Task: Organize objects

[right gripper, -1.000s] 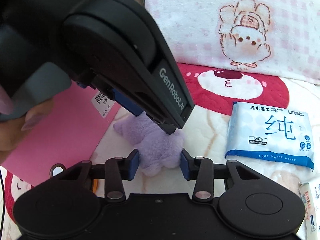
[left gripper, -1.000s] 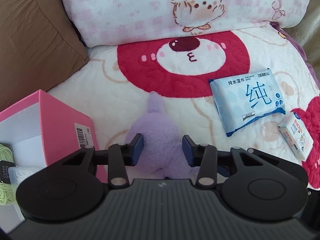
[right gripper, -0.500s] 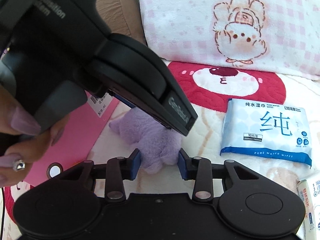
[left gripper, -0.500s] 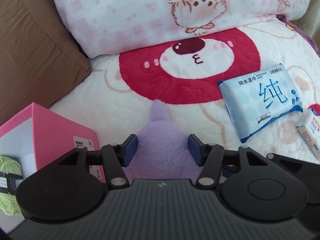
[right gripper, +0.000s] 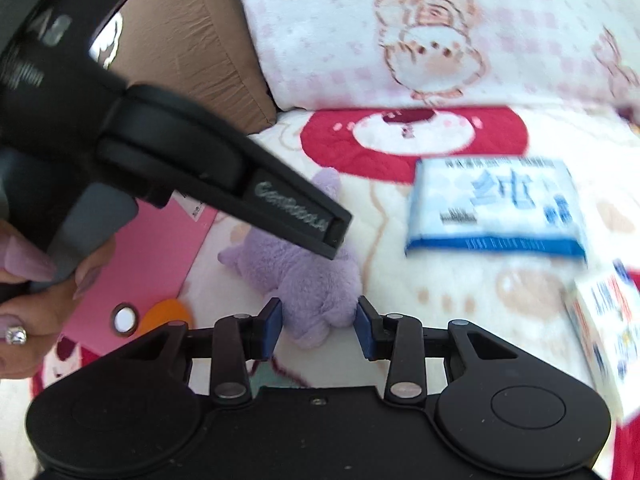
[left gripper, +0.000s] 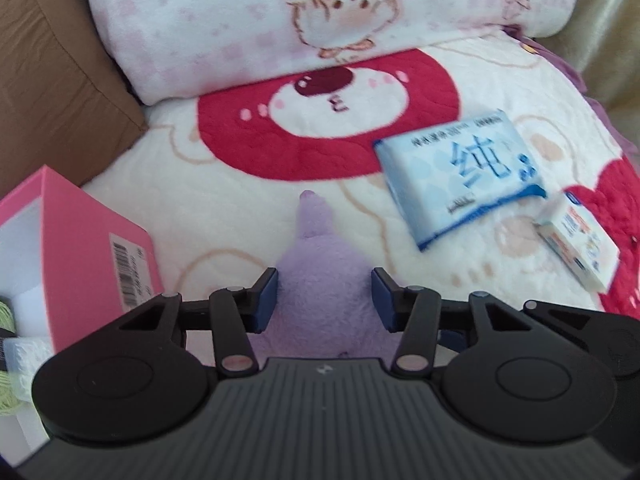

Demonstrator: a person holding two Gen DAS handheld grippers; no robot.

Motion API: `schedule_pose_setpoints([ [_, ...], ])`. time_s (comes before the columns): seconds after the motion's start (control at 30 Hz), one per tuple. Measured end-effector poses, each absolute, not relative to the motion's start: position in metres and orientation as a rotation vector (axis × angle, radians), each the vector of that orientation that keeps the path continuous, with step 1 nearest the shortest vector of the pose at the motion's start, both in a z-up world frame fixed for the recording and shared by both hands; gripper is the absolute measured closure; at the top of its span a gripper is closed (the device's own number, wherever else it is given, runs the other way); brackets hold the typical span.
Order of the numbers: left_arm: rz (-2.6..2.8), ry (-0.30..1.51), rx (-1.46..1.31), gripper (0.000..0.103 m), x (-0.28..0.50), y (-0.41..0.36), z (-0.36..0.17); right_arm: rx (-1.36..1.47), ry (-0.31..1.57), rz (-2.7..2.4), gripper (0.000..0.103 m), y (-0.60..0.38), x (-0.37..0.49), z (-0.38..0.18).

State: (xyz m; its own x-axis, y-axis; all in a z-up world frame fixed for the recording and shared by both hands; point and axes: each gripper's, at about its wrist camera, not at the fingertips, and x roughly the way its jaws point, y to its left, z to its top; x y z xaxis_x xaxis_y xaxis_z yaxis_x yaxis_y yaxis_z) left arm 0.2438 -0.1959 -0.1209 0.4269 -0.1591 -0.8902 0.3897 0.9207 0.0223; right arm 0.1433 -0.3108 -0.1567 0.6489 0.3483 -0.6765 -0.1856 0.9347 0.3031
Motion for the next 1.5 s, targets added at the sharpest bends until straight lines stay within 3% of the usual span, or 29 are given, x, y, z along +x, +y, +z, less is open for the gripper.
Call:
schedule_pose_setpoints([
  [0.37,-0.467,1.244,0.060,0.055,0.209,-0.197,-0.122,0.119,0.942,0.204,0.061,-0.318,0.097,-0.139],
  [0.67,-0.523,1.191,-0.224,0.056,0.199,-0.174,-0.126,-0.006,0.886,0.081,0.062,-0.327,0.092,-0.140],
  [0.83,-0.485,1.144,-0.240,0.060,0.200,-0.166,-0.129,0.099,0.897,0.050,0.061,-0.340,0.092,-0.136],
  [1.03,-0.503,1.125,-0.270,0.060,0.195,-0.163,-0.141,0.232,0.916,0.092,0.055,-0.343,0.071,-0.143],
  [1.17,-0.546,1.197,-0.366,0.060,0.188,-0.159,-0.148,0.268,0.907,0.109,0.033,-0.341,0.070,-0.147],
  [1.5,-0.477,1.139,-0.441,0.063,0.177,-0.151,-0.162,-0.034,0.809,0.113,0.023,-0.311,0.065,-0.158],
])
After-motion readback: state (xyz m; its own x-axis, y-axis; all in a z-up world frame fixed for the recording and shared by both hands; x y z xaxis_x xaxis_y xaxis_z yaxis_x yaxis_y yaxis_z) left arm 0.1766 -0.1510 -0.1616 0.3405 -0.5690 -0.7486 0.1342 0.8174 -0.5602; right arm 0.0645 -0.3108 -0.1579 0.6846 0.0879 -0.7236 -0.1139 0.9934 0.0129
